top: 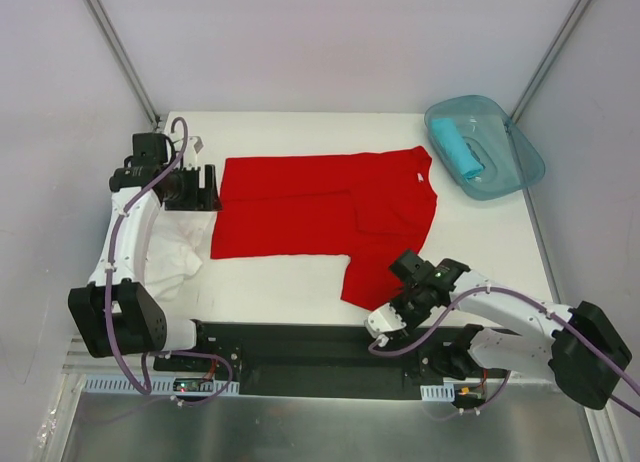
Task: Roll the t-shirts
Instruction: Fold the T-shirt at the center of the board.
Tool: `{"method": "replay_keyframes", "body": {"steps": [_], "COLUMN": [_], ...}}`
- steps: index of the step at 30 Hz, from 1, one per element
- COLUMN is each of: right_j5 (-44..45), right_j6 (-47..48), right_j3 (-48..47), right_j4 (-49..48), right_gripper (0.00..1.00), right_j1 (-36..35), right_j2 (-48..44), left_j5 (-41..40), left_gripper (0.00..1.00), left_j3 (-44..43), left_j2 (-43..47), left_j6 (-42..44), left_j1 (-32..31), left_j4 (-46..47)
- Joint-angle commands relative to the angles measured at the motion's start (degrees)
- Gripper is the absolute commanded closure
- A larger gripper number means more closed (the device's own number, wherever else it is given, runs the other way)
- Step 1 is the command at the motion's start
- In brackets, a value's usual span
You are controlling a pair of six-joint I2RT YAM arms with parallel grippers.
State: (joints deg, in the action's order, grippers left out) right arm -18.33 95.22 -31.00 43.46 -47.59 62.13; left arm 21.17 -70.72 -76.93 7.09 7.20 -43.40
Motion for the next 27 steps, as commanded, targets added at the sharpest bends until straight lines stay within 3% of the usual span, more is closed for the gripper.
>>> {"method": "replay_keyframes", "body": {"steps": [1,5,8,9,15,20,27], "right_j5": [-0.49,1.27,2.94,3.21,4.96,6.98,6.73], "right_j6": [1.55,0.93,-0.81,-1.52,-12.48,-23.04,-28.33], "right_j3": [2.52,4.63,6.13,6.04,2.35,0.95,-2.66], "right_j4": [-1.97,-6.09,-8.39,-8.39,-4.18,-5.66,-1.10], "right_gripper": [0.63,0.69,0.87,0.99,0.99,0.99,0.99], "right_j1": [-0.83,-1.18,-1.27,-1.27,-1.27,-1.27,-0.75], "right_j2": [0.71,1.24,0.72,-0.42,-6.84,-12.37,-9.30], "left_j5": [1.51,1.51,2.21,2.65,6.77,1.43,0.54], "left_gripper": [0.27,0.27,0.27,0.27,0.29,0.32,0.43], "left_j3": [0.67,2.16,4.00,4.62,11.47,14.11,11.66], "left_j2": [2.31,3.27,4.50,4.76,4.51,0.21,-11.57], "left_j6": [-0.15,0.29,0.20,-0.06,-2.61,-3.49,-2.35], "left_j1": [1.93,2.64,2.64,2.64,2.64,2.55,2.38], "left_j4": [0.24,0.15,-0.20,-0.20,-0.90,-1.16,-1.96]}}
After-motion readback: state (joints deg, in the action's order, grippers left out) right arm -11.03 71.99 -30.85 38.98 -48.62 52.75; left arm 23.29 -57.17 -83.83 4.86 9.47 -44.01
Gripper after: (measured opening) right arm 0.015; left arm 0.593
